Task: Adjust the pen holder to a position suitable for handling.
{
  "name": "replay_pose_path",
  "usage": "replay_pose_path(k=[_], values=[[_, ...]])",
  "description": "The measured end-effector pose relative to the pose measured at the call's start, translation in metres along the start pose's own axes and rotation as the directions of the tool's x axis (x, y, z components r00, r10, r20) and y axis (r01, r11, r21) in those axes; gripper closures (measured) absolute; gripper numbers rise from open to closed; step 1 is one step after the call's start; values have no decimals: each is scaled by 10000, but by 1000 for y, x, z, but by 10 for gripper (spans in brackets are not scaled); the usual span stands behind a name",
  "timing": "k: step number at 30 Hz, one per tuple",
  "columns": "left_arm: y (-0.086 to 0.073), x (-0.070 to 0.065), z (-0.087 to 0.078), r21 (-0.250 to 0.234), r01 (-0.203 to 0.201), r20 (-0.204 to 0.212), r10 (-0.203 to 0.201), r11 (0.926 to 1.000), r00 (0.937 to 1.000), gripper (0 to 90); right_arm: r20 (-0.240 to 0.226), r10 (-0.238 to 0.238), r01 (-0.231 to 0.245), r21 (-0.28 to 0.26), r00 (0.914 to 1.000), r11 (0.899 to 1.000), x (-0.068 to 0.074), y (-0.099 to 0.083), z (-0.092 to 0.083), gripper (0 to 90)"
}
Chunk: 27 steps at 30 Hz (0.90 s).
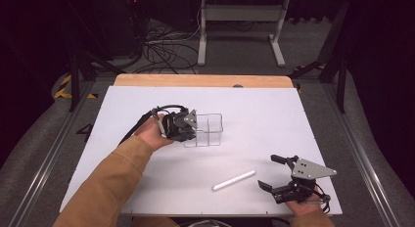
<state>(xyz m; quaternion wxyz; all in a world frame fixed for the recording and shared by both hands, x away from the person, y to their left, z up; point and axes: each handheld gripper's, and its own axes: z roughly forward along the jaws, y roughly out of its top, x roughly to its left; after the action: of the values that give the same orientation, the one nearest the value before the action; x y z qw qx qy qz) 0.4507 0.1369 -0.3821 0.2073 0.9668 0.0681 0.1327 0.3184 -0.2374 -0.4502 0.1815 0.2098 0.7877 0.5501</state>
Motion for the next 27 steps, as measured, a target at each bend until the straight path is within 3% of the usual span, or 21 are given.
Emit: replay_pose_path(k=[4, 8, 11, 16, 22, 26, 27], values=[[1, -4, -5, -162, -239, 168, 241, 9996, 9996, 842, -20, 4, -4, 1, 10000, 10000, 0, 0, 0, 62], [2, -8, -13, -466, -188, 172, 196, 9987, 9997, 863, -63, 74, -74, -4, 10000, 10000, 1, 0, 0, 62], [1, -11, -21, -791, -170, 508, 210, 9967, 9985, 864, -45, 19, -19, 15, 10000, 10000, 0, 0, 1, 62], [3, -24, -29, -881, -631, 1049, 723, 9941, 9918, 864, -72, 42, -42, 8, 10000, 10000, 1, 0, 1, 62], [2, -37, -30, -740, -1234, 1776, 1348, 9896, 9748, 864, -103, -13, 13, -5, 9999, 10000, 1, 0, 1, 62], [-2, -40, -27, -1030, -1479, 2491, 1695, 9836, 9535, 865, -101, 9, -9, 10, 9999, 10000, 1, 0, 1, 61], [-3, -40, -25, -1036, -1504, 2542, 1723, 9832, 9517, 865, -88, -25, 25, 15, 10000, 10000, 1, 0, 2, 61]])
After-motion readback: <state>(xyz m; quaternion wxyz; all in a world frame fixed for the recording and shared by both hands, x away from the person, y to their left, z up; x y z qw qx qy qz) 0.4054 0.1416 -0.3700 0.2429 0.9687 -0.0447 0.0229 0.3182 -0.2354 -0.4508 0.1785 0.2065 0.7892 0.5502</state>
